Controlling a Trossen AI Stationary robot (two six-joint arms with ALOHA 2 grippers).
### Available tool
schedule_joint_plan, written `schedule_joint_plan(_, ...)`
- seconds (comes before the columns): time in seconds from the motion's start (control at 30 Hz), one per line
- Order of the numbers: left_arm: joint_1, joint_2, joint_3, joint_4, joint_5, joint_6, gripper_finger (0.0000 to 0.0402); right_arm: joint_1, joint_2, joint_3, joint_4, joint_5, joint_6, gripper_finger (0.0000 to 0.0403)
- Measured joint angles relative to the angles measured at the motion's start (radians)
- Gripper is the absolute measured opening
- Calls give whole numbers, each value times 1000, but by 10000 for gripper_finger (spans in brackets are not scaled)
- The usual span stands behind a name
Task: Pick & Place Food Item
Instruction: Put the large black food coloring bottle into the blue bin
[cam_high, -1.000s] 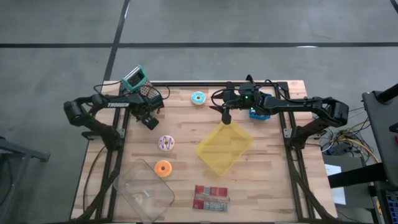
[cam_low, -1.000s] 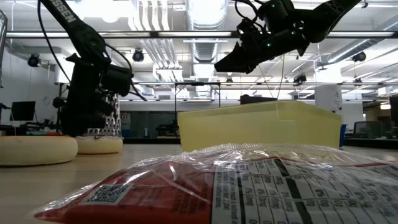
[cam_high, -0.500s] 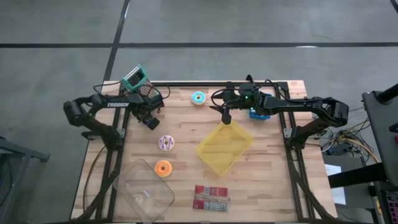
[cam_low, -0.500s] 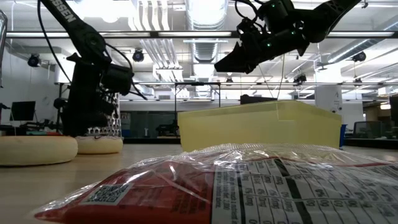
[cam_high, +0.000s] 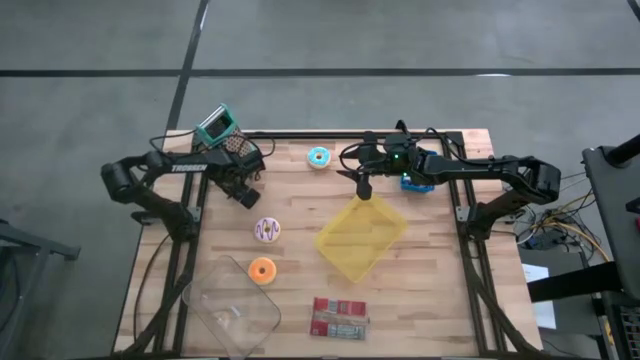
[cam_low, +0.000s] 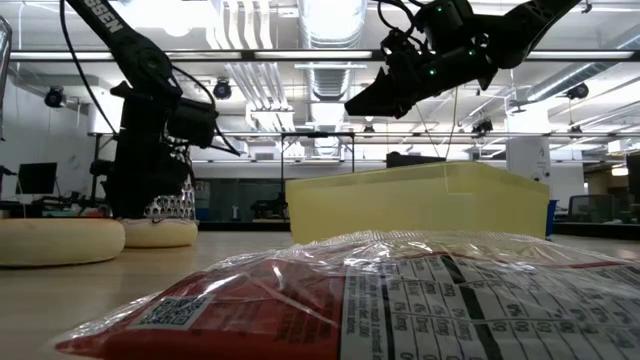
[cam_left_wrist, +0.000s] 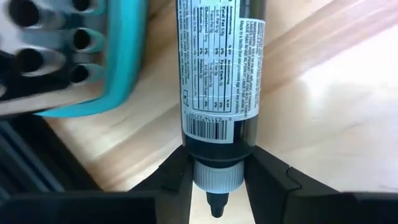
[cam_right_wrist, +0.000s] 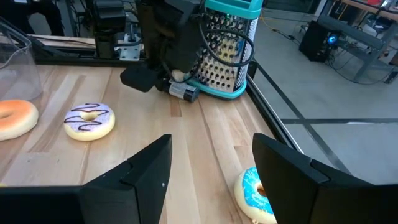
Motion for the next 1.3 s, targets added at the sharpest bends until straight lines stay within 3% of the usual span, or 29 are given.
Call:
schedule_joint_plan(0.67,-176,-149,142,25,-83,-79,113,0,0,0,0,0,0,221)
schedule_joint_plan(1.03,-303,-167,168,299,-74,-30,114,0,0,0,0,0,0,221)
schedule_joint_plan(1.3,-368,-164,168,598,-71,44,114,0,0,0,0,0,0,221)
